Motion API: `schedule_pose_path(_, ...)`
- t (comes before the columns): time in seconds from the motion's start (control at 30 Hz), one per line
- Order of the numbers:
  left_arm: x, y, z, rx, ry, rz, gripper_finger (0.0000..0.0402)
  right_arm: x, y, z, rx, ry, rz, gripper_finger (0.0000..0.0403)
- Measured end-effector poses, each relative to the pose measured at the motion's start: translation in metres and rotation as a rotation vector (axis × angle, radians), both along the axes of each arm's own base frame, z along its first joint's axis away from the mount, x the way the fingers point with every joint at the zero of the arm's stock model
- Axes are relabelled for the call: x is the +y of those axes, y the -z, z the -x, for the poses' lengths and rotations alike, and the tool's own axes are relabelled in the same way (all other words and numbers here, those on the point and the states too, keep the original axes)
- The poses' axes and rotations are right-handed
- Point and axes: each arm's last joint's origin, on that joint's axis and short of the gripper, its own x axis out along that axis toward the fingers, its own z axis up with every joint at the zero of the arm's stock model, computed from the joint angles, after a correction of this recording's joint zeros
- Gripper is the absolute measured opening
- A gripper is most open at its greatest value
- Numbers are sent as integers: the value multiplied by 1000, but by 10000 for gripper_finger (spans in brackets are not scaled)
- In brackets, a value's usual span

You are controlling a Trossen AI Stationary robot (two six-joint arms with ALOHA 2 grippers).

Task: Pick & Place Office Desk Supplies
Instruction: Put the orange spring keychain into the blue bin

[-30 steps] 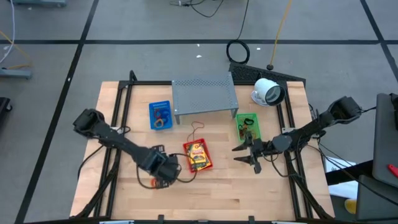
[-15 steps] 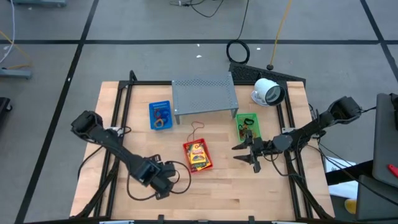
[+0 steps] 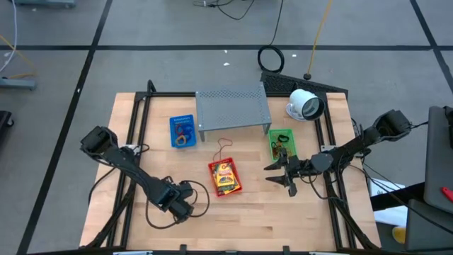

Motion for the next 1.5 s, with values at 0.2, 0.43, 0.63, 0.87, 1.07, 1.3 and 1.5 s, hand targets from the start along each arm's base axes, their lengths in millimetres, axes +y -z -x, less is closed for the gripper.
schedule_pose_path(0.2, 2, 10, 0, -36, -24, 13, 237, 0, 0, 0, -5, 0, 1, 171)
schedule_pose_path(0.43, 5, 23, -6, -124, -25, 74, 237, 0, -1, 0, -7, 0, 0, 171)
schedule_pose_path(0.63, 8, 29, -3, -108, -48, 69, 236, 0, -1, 0, -6, 0, 0, 171)
schedule_pose_path(0.87, 8, 31, -3, -100, -72, 84, 215, 0, -1, 0, -6, 0, 0, 171)
schedule_pose_path(1.07, 7, 30, -4, -108, -71, 101, 123, 0, -1, 0, -6, 0, 0, 171)
schedule_pose_path(1.3, 7, 30, -4, -111, -61, 98, 10, 0, -1, 0, -6, 0, 0, 171)
schedule_pose_path(1.5, 12, 30, -7, -100, -45, 117, 5, 0, -1, 0, -7, 3, 0, 171)
